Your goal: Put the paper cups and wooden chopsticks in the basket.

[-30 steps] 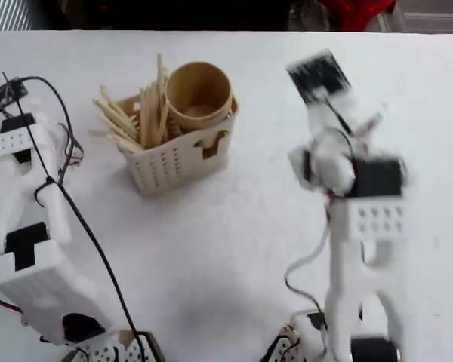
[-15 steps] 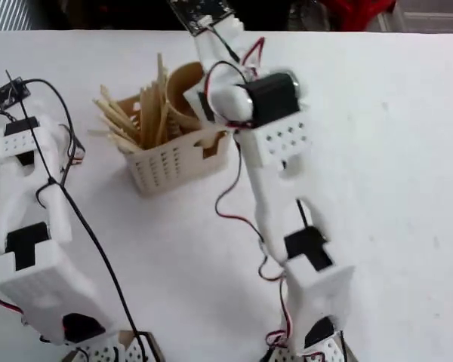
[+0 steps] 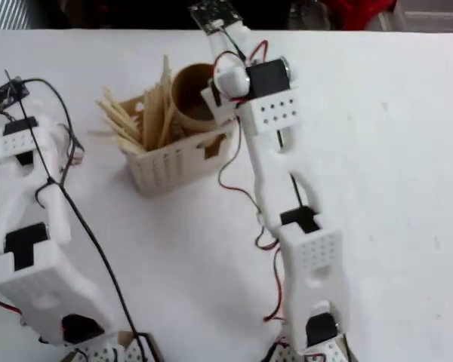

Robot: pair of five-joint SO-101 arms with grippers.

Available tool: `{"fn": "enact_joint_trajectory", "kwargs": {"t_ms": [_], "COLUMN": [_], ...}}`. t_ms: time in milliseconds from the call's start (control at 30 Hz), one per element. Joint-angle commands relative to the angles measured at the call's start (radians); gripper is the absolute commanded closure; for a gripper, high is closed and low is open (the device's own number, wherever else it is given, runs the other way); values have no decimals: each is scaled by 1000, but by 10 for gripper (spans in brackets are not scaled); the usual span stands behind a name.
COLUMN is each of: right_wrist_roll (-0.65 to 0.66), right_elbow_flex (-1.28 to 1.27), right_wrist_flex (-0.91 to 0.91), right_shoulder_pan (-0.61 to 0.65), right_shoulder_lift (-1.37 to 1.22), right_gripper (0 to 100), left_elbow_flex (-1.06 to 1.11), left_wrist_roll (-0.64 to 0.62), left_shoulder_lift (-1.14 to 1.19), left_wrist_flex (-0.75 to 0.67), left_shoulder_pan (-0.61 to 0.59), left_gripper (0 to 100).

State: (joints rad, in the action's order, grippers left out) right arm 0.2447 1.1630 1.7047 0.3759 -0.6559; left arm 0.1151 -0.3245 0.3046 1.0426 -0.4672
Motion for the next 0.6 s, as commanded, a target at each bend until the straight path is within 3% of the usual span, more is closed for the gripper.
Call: {"fn": "enact_joint_trajectory", "kwargs": {"t_ms": [0,133,567], "right_wrist_roll": [-21,-132,-149], "right_elbow_flex": [-2,-87,-542], "right_wrist_flex": [16,19,19], "right_shoulder_pan": [-30,-81,-180], "right_shoulder_lift": [-18,25,573], "right_gripper": [982,981,984], "left_elbow_flex": [-3,-3,-3], "left_wrist_roll": [-8,-8,-8], "left_shoulder_lift": [-7,-7,-2], "left_wrist_flex": [-14,-14,-15], "left_shoulder_pan": [12,12,12], "left_gripper": [861,861,861]}}
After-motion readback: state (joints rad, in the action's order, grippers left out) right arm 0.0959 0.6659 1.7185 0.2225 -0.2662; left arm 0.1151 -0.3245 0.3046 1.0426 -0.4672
